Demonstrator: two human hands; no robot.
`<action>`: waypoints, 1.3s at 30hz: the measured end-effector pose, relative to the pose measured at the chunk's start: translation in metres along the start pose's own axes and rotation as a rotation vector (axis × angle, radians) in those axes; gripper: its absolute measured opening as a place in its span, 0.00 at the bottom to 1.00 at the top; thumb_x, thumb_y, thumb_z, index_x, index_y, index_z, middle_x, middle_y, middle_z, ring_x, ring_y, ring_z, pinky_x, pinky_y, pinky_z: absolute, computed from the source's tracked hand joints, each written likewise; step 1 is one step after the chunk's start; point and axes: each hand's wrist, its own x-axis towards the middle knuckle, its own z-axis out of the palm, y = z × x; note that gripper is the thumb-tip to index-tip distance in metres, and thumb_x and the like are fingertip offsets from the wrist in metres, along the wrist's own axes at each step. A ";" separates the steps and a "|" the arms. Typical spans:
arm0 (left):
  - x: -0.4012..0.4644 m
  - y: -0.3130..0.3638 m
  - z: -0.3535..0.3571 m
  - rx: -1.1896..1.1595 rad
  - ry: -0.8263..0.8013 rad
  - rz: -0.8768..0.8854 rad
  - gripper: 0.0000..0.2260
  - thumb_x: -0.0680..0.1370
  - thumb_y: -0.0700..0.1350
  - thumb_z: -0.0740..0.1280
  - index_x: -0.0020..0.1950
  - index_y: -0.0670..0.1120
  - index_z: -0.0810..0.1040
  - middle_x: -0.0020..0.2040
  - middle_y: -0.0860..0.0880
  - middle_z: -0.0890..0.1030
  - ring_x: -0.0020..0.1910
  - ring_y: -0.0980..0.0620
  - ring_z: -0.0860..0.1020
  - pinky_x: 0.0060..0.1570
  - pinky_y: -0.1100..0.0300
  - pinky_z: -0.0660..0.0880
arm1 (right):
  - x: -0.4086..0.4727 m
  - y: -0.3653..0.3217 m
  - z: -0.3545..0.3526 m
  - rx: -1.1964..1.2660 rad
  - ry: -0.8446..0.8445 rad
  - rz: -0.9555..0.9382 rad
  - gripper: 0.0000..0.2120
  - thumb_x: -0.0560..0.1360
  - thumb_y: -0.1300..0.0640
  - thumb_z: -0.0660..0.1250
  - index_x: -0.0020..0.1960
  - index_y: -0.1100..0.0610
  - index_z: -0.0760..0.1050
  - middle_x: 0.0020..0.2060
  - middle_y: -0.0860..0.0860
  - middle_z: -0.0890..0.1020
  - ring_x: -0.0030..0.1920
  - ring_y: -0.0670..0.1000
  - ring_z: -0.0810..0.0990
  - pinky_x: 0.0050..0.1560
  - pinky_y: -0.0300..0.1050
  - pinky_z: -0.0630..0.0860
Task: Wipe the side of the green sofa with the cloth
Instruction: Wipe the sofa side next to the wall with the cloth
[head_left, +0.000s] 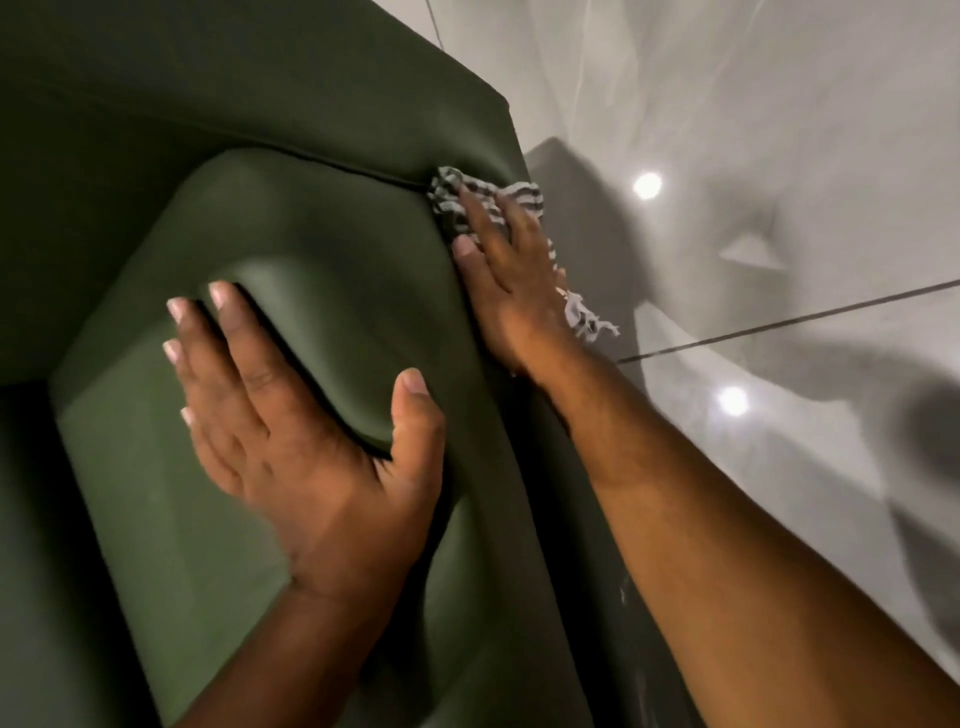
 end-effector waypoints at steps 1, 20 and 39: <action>0.000 0.000 0.000 -0.004 -0.002 0.001 0.46 0.73 0.64 0.58 0.84 0.39 0.52 0.86 0.37 0.53 0.85 0.37 0.52 0.82 0.39 0.50 | 0.002 0.003 0.004 -0.011 0.023 0.003 0.24 0.78 0.36 0.44 0.74 0.35 0.51 0.79 0.50 0.52 0.79 0.55 0.47 0.74 0.69 0.49; 0.000 -0.002 -0.002 -0.002 0.023 0.021 0.45 0.74 0.65 0.59 0.84 0.40 0.53 0.86 0.38 0.54 0.85 0.36 0.53 0.81 0.40 0.51 | -0.088 0.007 0.001 0.024 -0.053 0.086 0.26 0.77 0.36 0.43 0.74 0.34 0.46 0.80 0.47 0.43 0.79 0.53 0.39 0.75 0.67 0.41; 0.008 -0.026 -0.017 -0.087 -0.162 0.106 0.42 0.79 0.63 0.61 0.85 0.44 0.50 0.87 0.39 0.49 0.86 0.36 0.47 0.82 0.37 0.44 | -0.176 0.074 -0.004 0.171 -0.061 0.141 0.26 0.78 0.42 0.47 0.75 0.38 0.45 0.80 0.50 0.45 0.79 0.52 0.41 0.78 0.61 0.43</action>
